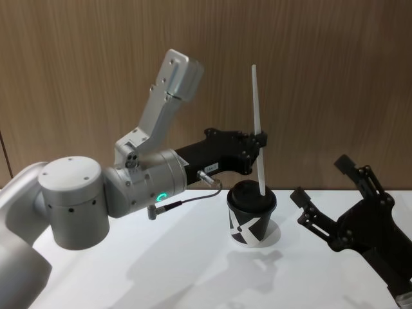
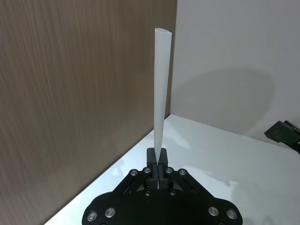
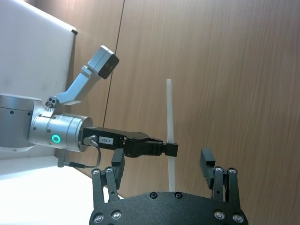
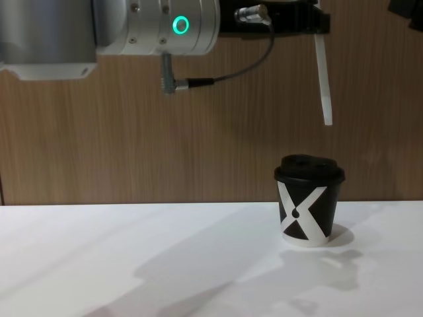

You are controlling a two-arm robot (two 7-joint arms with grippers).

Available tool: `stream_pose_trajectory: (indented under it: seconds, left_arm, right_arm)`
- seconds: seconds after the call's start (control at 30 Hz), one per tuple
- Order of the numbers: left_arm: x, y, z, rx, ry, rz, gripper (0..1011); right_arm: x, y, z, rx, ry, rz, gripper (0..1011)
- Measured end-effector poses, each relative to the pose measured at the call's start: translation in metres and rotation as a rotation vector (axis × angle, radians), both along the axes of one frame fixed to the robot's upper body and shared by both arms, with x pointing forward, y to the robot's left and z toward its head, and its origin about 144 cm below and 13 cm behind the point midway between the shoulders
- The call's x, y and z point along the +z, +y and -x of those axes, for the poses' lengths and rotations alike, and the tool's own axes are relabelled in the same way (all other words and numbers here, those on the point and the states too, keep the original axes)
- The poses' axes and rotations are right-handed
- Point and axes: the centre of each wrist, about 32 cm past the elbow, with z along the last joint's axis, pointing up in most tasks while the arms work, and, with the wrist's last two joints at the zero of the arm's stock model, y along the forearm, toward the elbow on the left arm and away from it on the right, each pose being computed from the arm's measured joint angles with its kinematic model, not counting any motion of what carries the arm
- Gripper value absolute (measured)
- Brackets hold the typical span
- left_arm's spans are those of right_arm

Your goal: Pick up the straw with one hand, pass it to the other hand, and insert it into the cup.

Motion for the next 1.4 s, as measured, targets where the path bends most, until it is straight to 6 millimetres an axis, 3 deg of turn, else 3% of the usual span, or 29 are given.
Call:
stream_pose_trajectory:
  seconds: [1.4]
  left_arm:
    - [-0.016,-0.026,-0.027,0.041,-0.049,-0.113,11]
  right_arm:
    - [0.0,0.0,0.0,0.0,0.0,0.0,1001]
